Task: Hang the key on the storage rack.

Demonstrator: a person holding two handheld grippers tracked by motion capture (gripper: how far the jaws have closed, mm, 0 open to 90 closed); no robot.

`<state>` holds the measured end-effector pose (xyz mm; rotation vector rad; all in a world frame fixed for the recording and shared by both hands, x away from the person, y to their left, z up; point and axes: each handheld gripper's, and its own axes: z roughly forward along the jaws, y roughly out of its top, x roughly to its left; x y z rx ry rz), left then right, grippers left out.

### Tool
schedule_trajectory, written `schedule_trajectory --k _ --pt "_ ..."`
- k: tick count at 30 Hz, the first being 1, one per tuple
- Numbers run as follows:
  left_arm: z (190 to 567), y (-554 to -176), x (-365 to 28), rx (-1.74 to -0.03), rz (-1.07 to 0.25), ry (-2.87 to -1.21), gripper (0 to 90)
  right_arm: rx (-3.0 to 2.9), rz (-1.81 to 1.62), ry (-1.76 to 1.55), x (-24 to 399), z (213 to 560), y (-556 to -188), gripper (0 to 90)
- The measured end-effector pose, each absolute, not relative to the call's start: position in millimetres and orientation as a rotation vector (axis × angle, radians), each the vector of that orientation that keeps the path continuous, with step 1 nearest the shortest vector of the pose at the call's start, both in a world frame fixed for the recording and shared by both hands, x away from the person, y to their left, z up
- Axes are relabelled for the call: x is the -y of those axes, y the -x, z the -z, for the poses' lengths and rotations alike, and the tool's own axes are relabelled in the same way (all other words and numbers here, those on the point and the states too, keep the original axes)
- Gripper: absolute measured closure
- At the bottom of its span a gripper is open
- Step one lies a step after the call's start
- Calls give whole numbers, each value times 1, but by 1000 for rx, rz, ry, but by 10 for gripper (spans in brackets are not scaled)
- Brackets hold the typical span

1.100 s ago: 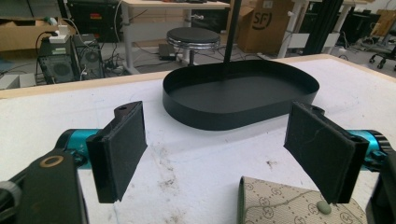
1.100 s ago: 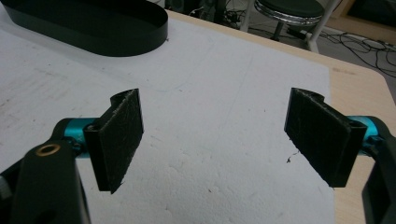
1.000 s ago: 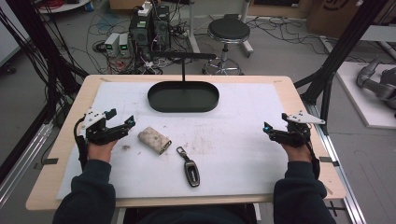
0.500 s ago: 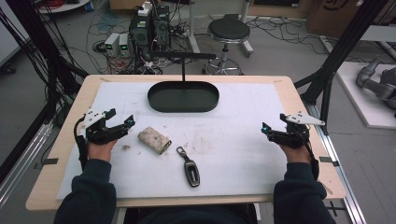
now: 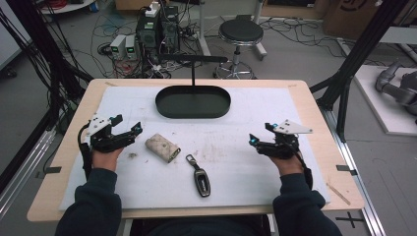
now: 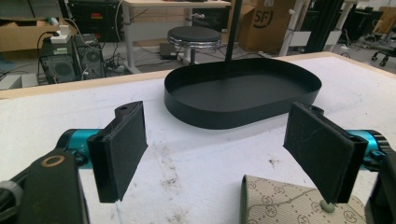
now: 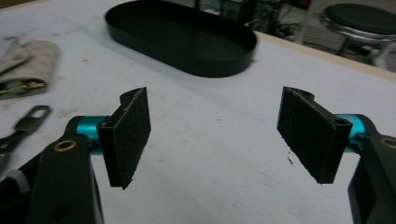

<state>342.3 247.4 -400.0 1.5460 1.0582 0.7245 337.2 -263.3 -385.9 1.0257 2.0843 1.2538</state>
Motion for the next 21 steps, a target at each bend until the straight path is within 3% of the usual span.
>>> schedule_trajectory --k 17,21 --pt "402 -344 -249 -1071 -717 -1552 210 -2489 -1199 -798 138 417 -340 521" --pt "403 -344 -249 -1071 -716 -1553 211 -2556 -1153 -756 116 424 -339 533"
